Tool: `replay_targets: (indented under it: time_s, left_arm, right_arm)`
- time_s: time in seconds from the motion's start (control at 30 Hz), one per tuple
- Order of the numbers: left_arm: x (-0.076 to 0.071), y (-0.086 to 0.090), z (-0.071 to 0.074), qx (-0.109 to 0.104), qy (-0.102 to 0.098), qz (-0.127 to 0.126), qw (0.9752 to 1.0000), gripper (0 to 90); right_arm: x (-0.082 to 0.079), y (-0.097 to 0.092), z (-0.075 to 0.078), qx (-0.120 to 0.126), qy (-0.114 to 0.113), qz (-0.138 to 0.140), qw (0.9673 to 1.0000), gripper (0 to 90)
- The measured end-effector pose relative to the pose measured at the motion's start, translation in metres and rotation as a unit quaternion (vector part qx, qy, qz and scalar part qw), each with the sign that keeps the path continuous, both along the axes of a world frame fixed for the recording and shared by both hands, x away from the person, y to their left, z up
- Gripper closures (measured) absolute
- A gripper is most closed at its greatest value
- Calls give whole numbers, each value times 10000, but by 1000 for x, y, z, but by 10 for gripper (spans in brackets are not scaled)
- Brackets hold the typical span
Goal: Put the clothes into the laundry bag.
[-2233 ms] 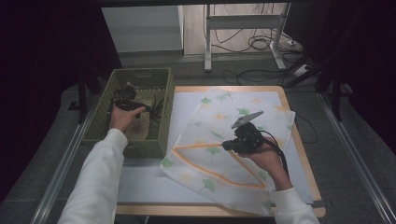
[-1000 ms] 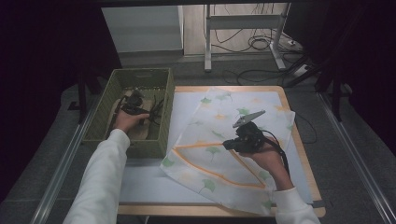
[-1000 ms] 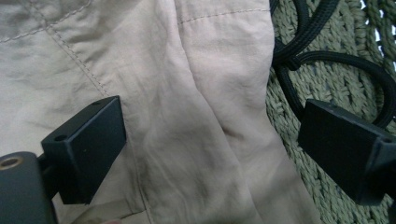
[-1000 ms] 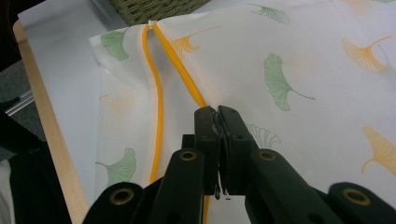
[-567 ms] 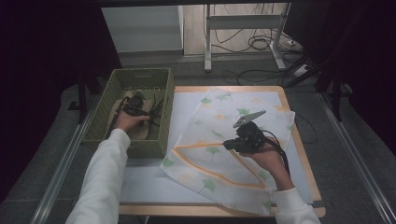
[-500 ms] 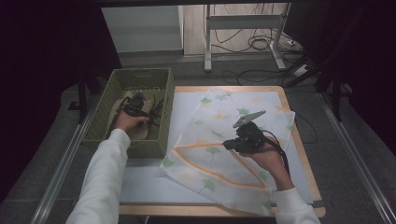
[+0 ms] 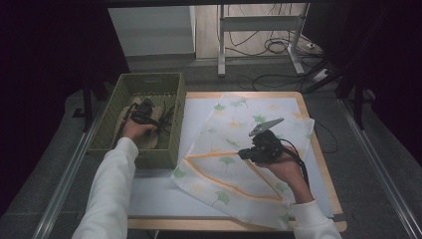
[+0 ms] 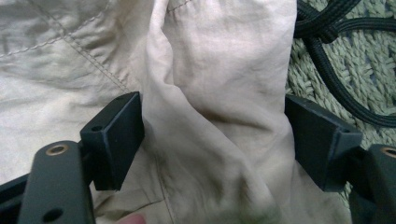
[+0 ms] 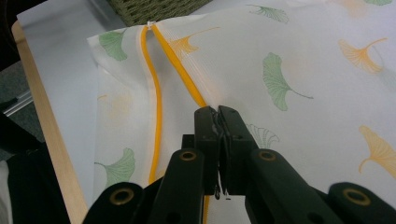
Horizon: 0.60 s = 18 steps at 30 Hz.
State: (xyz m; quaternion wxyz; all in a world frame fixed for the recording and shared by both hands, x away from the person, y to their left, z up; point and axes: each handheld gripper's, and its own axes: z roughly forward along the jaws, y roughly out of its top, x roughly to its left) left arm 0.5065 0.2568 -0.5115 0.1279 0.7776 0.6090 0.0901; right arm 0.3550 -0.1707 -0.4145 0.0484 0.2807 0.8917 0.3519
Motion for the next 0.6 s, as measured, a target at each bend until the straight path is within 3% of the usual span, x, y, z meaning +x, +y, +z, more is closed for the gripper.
replay_targets:
  time_s: [0.03, 0.17, 0.3, 0.6]
  left_arm:
    - [0, 1, 1, 30, -14, 25, 10000, 283]
    - [-1, 2, 1, 59, -39, 65, 10000, 296]
    - [-1, -3, 0, 264, -23, 43, 9996, 298]
    - [0, 1, 3, 122, 59, 123, 9998, 357]
  right_arm:
    - [0, 0, 0, -5, 2, 0, 10000, 853]
    - [0, 0, 0, -11, -5, -10, 10000, 853]
    - [0, 0, 0, -13, -26, 0, 10000, 853]
    - [0, -1, 1, -17, -95, -27, 9999, 853]
